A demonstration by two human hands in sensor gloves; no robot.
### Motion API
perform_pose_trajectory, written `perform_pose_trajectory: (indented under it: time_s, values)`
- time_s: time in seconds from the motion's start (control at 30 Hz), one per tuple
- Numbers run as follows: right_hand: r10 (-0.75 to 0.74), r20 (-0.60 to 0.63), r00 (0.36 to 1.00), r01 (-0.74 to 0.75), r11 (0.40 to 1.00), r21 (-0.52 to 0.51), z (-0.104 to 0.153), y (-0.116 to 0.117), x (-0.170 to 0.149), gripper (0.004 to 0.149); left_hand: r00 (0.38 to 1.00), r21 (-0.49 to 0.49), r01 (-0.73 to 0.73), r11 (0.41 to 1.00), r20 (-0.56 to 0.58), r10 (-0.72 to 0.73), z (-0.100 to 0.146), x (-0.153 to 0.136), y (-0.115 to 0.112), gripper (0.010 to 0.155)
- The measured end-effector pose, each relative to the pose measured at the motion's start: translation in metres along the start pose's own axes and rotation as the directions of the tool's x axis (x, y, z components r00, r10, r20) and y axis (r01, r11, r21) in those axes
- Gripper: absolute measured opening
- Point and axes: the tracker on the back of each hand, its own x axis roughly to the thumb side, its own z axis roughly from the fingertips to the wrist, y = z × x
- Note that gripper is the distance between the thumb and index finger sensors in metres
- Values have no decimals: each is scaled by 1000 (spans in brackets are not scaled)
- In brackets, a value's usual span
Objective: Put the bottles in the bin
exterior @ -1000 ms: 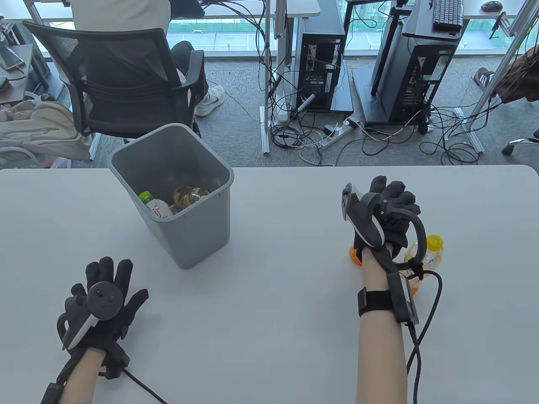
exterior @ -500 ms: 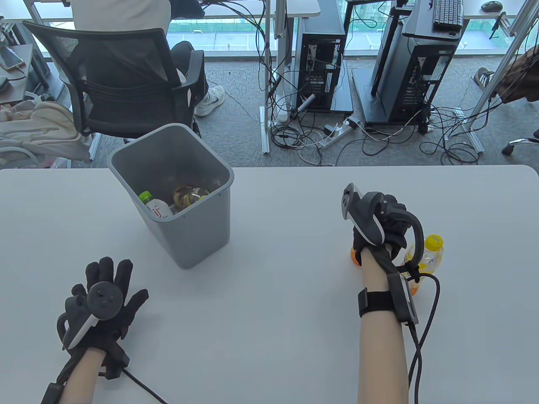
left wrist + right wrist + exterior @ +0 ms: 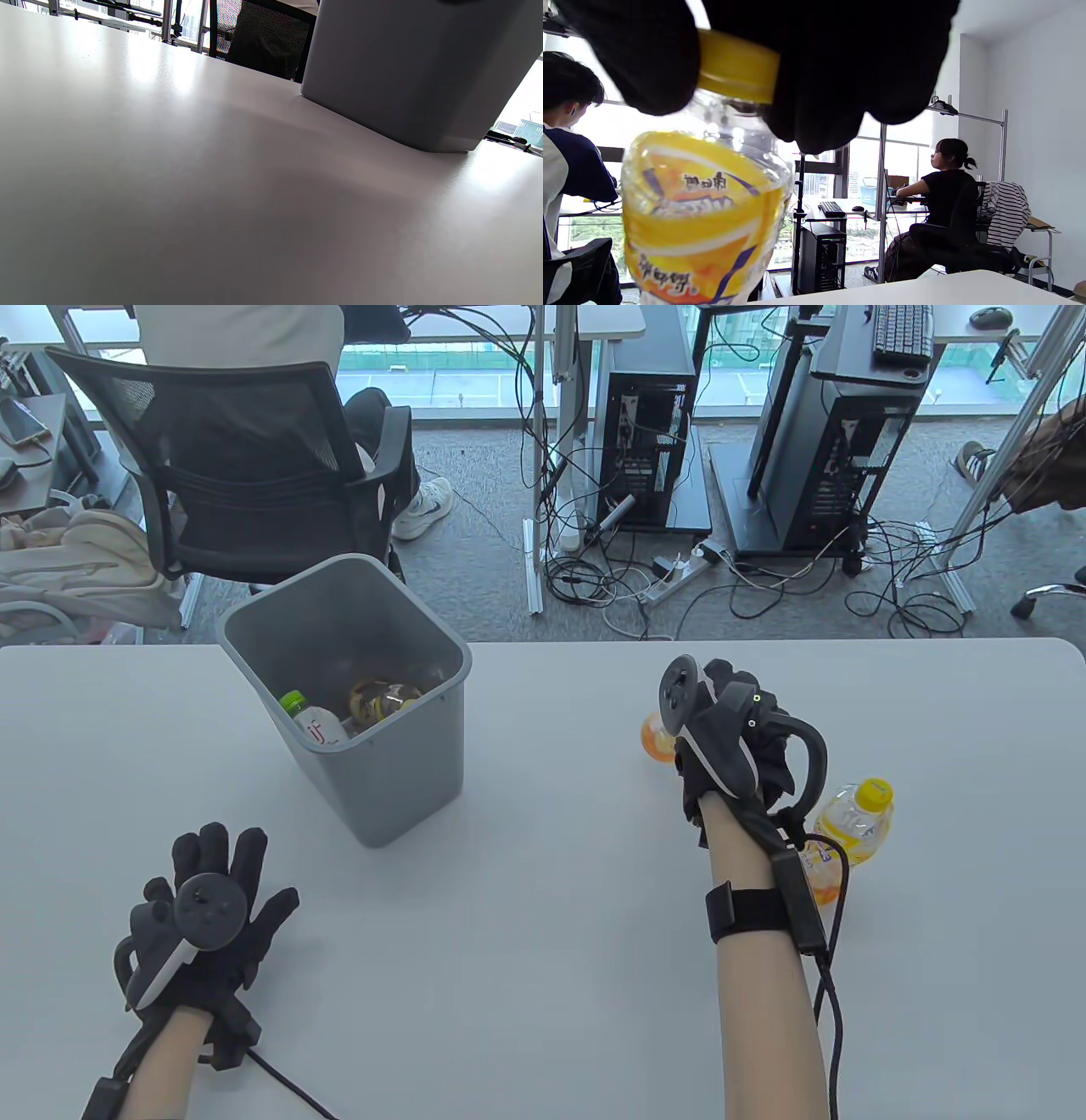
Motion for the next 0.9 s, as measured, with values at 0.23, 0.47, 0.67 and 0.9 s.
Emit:
perform_pose_trajectory:
  time_s: [0.23, 0.47, 0.67, 0.9]
  values:
    - [-133, 63, 989, 144, 961, -238, 14, -40, 32, 55, 1000, 2, 0, 1000, 2, 0, 0, 0, 0, 84]
    - [-222, 204, 954, 279, 904, -323, 32, -72, 70, 55, 1000, 4, -7, 1000, 4, 7, 0, -1, 0, 84]
    - [-298, 343, 891, 408, 858, -312, 58, -90, 116, 55, 1000, 5, -4, 1000, 6, 4, 0, -1, 0, 84]
    - [-252, 469, 846, 404, 878, -257, 87, -82, 174, 55, 1000, 6, -13, 1000, 8, 13, 0, -1, 0, 84]
